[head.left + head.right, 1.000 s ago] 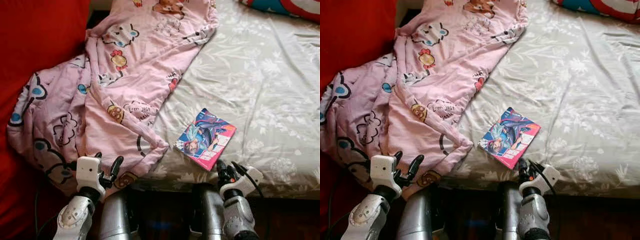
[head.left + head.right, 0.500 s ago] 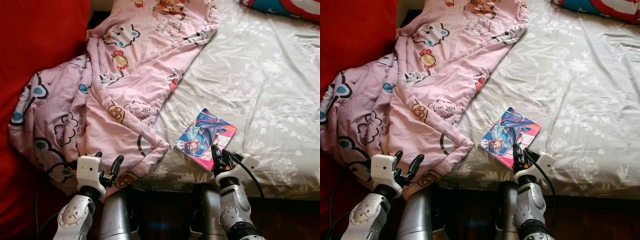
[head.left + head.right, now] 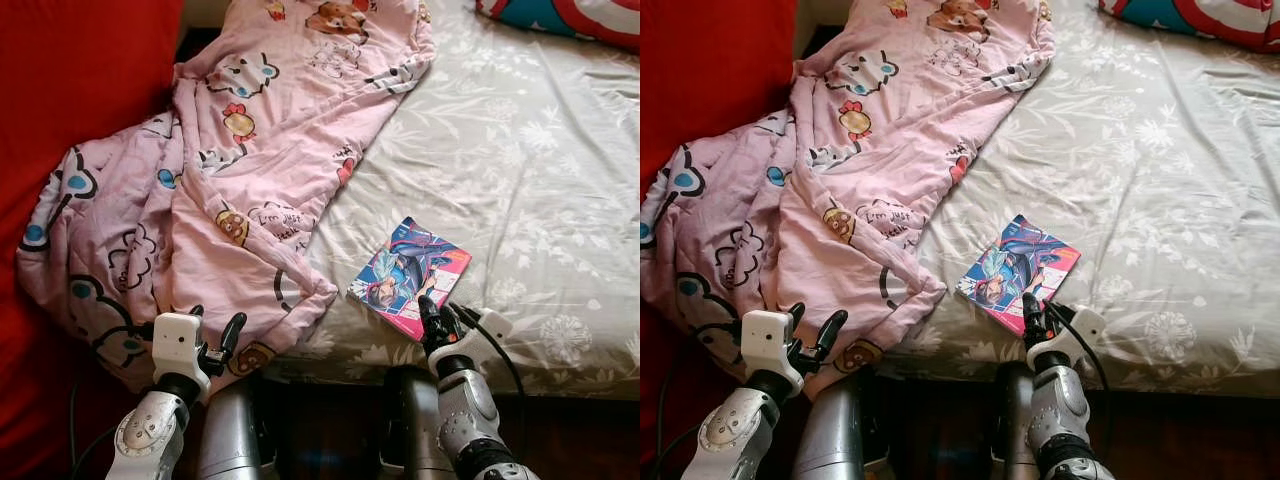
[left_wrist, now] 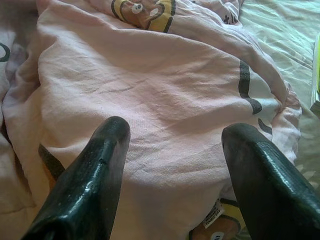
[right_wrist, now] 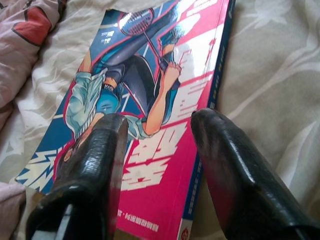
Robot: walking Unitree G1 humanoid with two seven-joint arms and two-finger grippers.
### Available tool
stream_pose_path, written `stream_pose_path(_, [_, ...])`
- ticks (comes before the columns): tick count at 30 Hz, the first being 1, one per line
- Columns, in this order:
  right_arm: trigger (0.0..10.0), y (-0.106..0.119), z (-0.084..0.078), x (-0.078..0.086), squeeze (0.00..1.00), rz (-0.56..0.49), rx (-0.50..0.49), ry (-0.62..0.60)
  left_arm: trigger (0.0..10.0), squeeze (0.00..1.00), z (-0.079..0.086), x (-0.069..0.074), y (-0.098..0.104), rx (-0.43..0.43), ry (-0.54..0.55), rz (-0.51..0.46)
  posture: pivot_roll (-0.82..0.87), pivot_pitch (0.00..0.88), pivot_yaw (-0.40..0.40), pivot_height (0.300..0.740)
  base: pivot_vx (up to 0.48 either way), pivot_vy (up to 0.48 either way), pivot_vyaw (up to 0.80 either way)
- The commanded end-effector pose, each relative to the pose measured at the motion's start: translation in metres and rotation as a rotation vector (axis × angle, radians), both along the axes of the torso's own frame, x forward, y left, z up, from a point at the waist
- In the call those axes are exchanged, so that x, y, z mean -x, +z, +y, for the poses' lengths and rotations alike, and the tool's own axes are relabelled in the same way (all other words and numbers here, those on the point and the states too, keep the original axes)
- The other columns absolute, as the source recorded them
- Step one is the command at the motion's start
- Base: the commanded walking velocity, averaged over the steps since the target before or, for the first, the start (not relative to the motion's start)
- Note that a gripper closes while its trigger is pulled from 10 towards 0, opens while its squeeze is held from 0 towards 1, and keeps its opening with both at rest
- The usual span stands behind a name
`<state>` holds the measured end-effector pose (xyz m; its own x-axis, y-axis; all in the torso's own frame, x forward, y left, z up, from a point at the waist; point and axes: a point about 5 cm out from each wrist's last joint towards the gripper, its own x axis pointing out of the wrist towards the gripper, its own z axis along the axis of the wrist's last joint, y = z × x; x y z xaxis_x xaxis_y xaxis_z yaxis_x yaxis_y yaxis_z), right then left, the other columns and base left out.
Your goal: Clean up the room
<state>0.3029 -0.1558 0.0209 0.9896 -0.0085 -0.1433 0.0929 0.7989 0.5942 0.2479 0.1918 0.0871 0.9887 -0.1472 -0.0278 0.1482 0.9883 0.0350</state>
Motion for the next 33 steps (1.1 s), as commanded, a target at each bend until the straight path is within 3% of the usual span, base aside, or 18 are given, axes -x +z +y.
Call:
stream_pose_path(1, [10.0, -0.008, 0.003, 0.005, 0.00, 0.044, -0.018, 0.008, 10.0, 0.00, 0.005, 0.005, -0.008, -0.019, 0.016, 0.031, 0.10, 0.247, -0.008, 0.562, 0.000, 0.000, 0.00])
stream_pose_path(33, [10.0, -0.021, 0.006, 0.014, 0.00, 0.120, -0.057, 0.001, 10.0, 0.00, 0.008, 0.011, -0.007, -0.041, 0.013, 0.040, 0.12, 0.268, 0.002, 0.562, 0.000, 0.000, 0.00])
